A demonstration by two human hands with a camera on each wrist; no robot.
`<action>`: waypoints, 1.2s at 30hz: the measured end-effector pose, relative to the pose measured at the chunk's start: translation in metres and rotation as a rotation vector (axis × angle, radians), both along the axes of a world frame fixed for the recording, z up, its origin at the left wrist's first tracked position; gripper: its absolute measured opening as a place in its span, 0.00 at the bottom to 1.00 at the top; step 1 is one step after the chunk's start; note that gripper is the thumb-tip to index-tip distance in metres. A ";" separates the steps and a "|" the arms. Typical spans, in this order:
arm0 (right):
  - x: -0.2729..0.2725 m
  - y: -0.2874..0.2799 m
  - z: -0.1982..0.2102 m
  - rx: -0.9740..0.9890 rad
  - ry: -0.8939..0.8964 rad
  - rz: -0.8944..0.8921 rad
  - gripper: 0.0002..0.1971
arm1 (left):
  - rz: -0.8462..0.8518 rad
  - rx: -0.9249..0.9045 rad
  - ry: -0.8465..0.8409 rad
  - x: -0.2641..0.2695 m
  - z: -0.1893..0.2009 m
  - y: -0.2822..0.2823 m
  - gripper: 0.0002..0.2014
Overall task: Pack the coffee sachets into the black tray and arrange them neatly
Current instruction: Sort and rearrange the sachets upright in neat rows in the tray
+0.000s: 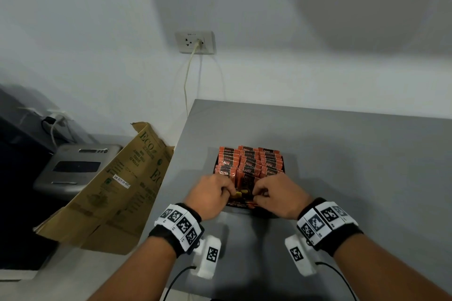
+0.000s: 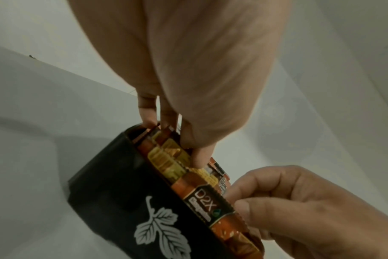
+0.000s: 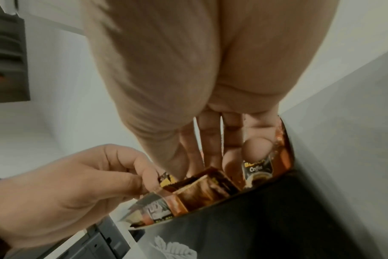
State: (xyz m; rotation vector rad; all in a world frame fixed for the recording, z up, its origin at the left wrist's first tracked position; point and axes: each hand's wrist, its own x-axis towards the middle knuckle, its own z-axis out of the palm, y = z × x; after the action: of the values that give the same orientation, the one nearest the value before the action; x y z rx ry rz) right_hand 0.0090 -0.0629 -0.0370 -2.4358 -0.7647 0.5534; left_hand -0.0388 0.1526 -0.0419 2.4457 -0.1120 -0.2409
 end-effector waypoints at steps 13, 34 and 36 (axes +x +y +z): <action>-0.004 0.001 -0.004 0.002 -0.109 -0.014 0.10 | 0.088 -0.068 -0.153 -0.009 -0.006 0.006 0.11; 0.002 -0.006 0.020 0.084 -0.078 -0.285 0.05 | 0.602 -0.743 -0.186 0.004 0.010 0.021 0.18; 0.003 -0.002 0.016 0.050 -0.023 -0.278 0.05 | 0.612 -0.733 -0.149 0.004 0.010 0.021 0.18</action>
State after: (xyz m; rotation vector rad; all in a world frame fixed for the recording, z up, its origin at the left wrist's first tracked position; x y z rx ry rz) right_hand 0.0120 -0.0649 -0.0209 -2.4498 -0.4318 0.3943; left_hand -0.0349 0.1734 -0.0320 1.6609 0.4123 0.2243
